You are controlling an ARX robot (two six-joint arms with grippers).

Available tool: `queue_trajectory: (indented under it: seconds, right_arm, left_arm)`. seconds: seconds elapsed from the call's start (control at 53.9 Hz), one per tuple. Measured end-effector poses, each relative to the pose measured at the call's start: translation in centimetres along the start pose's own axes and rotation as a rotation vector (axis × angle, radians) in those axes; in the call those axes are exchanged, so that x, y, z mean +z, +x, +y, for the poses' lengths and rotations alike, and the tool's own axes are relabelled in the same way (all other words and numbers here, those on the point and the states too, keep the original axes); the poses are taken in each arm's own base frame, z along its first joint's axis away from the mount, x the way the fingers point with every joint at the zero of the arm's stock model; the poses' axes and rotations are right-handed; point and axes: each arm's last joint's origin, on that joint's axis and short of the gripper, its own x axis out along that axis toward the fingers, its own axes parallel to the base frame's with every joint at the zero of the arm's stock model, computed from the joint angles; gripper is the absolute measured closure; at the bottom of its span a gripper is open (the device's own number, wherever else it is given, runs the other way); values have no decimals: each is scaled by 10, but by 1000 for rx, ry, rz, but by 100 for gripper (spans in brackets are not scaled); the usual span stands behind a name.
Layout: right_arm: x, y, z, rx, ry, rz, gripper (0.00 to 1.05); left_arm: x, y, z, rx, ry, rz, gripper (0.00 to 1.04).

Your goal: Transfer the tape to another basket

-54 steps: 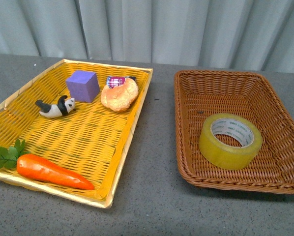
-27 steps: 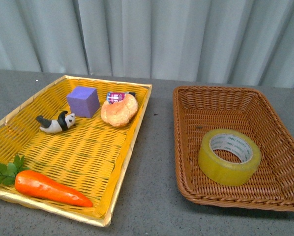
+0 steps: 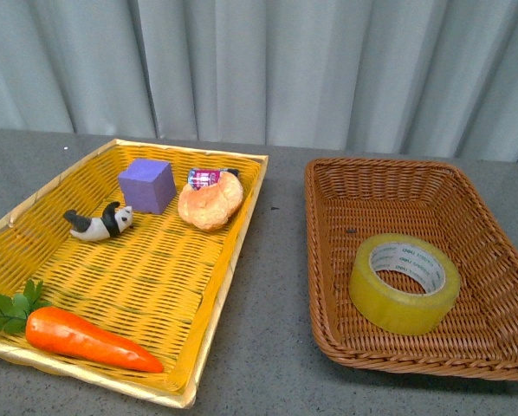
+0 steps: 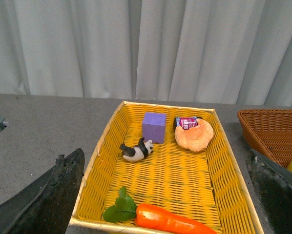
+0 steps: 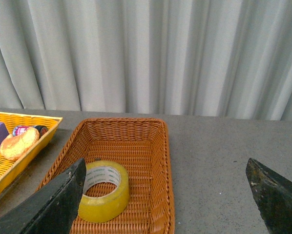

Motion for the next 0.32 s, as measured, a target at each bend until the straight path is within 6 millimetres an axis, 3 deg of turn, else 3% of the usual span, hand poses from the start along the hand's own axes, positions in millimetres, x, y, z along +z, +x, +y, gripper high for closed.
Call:
queue_trajectory:
  seconds: [0.315]
  right_arm:
    - [0, 0, 0, 0, 0, 0, 9]
  left_arm:
    - [0, 0, 0, 0, 0, 0, 7]
